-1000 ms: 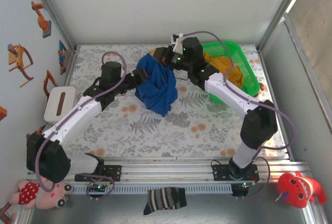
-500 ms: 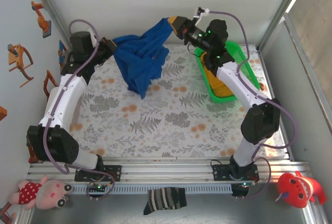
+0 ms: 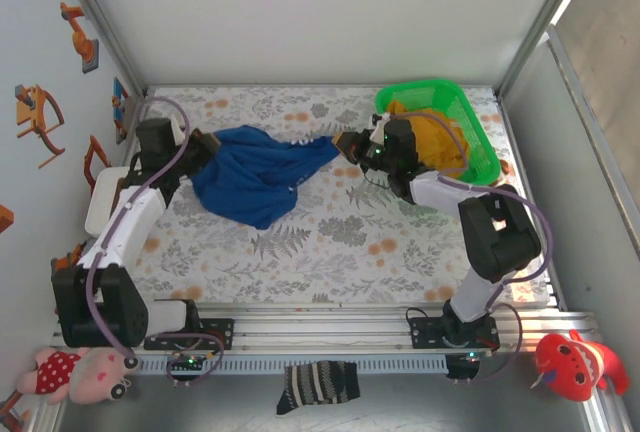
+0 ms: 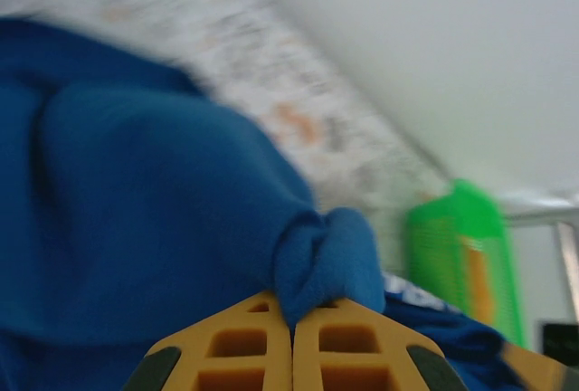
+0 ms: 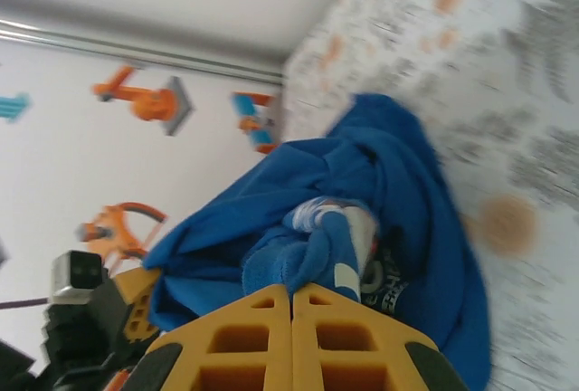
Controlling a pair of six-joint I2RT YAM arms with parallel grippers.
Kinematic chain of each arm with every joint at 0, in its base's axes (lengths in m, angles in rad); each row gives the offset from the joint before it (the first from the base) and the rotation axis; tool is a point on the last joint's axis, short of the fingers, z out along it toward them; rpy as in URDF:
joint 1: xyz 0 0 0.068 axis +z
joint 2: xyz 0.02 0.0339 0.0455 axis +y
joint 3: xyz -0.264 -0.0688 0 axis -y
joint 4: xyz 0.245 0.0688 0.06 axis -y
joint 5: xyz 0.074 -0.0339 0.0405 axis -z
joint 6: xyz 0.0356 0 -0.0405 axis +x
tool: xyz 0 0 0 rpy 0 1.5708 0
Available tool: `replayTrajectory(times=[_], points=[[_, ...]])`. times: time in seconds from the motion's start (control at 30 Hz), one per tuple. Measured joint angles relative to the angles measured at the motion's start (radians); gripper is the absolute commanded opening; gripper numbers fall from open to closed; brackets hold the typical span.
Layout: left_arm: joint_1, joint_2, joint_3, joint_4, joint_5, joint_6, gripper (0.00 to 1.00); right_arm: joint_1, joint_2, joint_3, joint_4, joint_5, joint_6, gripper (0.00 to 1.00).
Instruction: Fold the inside-out t-shirt
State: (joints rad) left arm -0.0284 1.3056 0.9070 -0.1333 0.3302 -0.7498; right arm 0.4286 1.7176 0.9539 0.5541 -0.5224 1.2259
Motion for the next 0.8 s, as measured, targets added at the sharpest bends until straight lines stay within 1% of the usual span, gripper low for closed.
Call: replayTrajectory(times=[0.03,0.07,0.13,0.2,0.23,0.3,0.43,0.5,0.6,0.7,0.8], points=[[0.041,0.028,-0.042,-0.012,-0.002,-0.001,0.0,-0.002,0.005,-0.011,0.0,0.006,-0.005,0.0],[0.071,0.051,-0.066,-0.025,0.0,-0.001,0.03,-0.002,0.007,-0.015,0.0,0.011,-0.01,0.0],[0.124,0.095,-0.099,-0.051,0.015,0.0,0.38,-0.001,0.007,-0.014,0.016,0.01,-0.019,0.0],[0.141,0.109,-0.1,-0.069,0.013,0.0,0.62,0.0,0.007,-0.01,0.035,0.004,-0.024,0.0],[0.143,0.107,-0.098,-0.069,0.014,0.0,0.68,-0.002,0.006,-0.008,0.041,-0.002,-0.027,0.0],[0.142,0.087,-0.088,-0.071,0.019,0.004,0.74,-0.004,0.007,0.002,0.052,-0.018,-0.039,0.0],[0.109,0.012,-0.053,-0.09,0.016,0.014,0.81,0.002,0.006,0.032,0.064,-0.068,-0.082,0.0],[0.057,-0.033,-0.017,-0.105,0.009,0.028,0.83,0.008,0.006,0.047,0.066,-0.096,-0.108,0.0],[-0.039,-0.051,0.057,-0.114,0.011,0.062,0.85,0.019,0.0,0.059,0.066,-0.136,-0.14,0.0],[-0.13,-0.009,0.131,-0.116,0.011,0.112,0.86,0.028,-0.007,0.065,0.064,-0.16,-0.159,0.0],[-0.207,0.069,0.178,-0.115,0.006,0.164,0.88,0.034,-0.015,0.072,0.064,-0.17,-0.172,0.0]])
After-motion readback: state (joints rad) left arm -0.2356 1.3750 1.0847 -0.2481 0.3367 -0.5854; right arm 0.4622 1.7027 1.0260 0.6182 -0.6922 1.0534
